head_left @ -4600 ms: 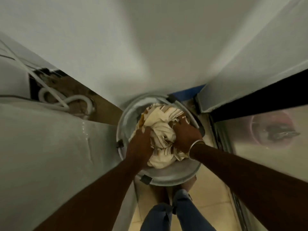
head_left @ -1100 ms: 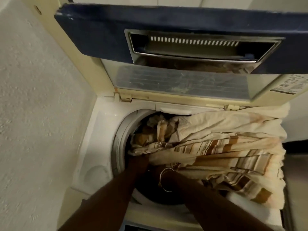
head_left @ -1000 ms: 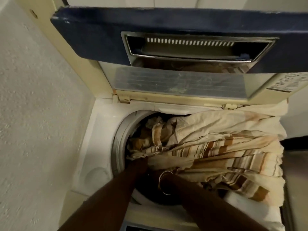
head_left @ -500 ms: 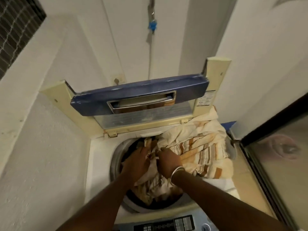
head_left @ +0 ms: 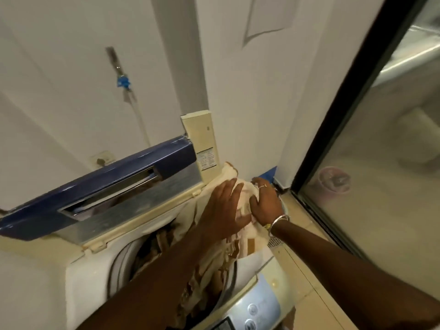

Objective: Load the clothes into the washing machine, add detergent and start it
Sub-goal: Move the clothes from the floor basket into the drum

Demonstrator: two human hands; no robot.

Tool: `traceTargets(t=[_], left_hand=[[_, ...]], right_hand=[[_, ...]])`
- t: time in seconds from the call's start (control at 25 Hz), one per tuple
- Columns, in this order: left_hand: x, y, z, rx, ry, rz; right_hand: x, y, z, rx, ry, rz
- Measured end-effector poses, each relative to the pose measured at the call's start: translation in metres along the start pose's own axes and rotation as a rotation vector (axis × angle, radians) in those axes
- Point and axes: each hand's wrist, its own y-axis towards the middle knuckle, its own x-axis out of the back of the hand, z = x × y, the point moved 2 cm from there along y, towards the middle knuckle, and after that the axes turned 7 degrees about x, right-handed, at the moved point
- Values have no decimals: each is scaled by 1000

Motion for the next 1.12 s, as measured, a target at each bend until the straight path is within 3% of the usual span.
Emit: traceTargets(t=[0.12,0.36,0.52,0.64,0.88,0.96,1.12], left_hand=[[-12,40,-27,-64,201,206],[-52,97,-38,124,532,621],[-98,115,-27,242,673,775],[-126,123,-24,293,679,879],[-145,141,-37,364,716,1116],[-148,140,-41,290,777,1127],[-153,129,-48,301,671,995]], right_hand=[[4,13,-47,-247,174,-16],[-49,21,-117,-833,570,317],[-101,30,-164,-1058,802,265],[-140,38,-208,-1131,882,243],[-148,54,-206,-1079,992,463],[-145,56,-196,-1201,1147,502],[-130,62,-176,-1143,1250,483]])
